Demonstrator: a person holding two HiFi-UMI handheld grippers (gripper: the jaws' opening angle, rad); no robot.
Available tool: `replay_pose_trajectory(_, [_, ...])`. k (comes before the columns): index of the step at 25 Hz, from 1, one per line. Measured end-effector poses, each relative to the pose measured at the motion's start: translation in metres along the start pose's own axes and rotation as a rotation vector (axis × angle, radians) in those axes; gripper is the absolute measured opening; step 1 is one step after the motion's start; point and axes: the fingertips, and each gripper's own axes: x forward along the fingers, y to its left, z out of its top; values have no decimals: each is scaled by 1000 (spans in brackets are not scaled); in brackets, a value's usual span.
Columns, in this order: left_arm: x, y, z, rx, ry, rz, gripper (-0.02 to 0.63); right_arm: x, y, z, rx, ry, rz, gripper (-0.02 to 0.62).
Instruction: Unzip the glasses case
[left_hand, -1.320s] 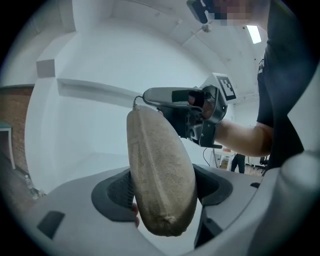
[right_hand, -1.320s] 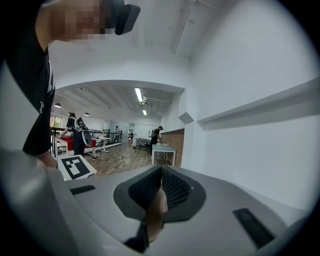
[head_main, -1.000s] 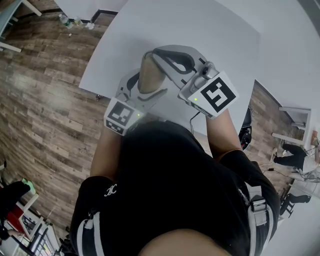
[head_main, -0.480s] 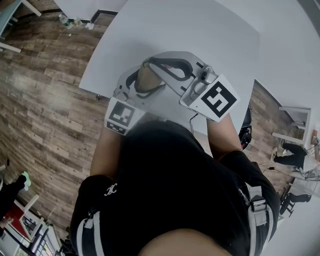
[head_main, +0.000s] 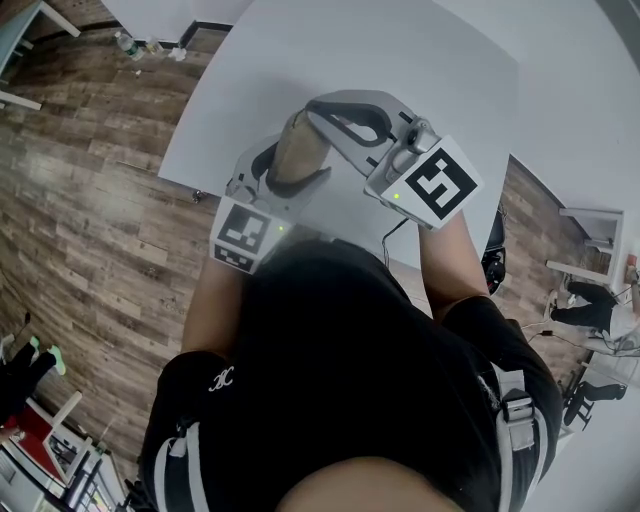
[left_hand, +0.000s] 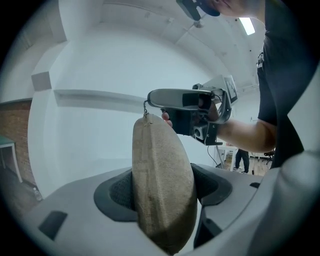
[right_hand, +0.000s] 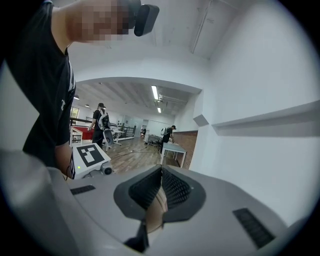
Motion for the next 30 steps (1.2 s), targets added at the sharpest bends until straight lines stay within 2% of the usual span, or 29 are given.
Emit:
replay_pose_trajectory(4, [0, 2, -1, 18, 8, -2, 324, -2, -11, -2, -2, 10, -30, 18])
replay_pose_trajectory(10, [-3, -3, 0, -26, 2, -18, 324, -19, -28, -22, 76, 76, -92, 18])
replay_pose_trajectory(16, [-10, -7, 6, -128, -40, -79, 313, -33, -36, -37, 152, 86, -122, 18])
replay_pose_trajectory(23, [-29, -14, 38, -418, -218, -230, 310, -43, -34, -29, 212, 38, -134, 18])
replay_pose_trajectory(30, [-42, -5, 49, -698, -354, -364, 308, -48, -27, -33, 236, 43, -132, 18])
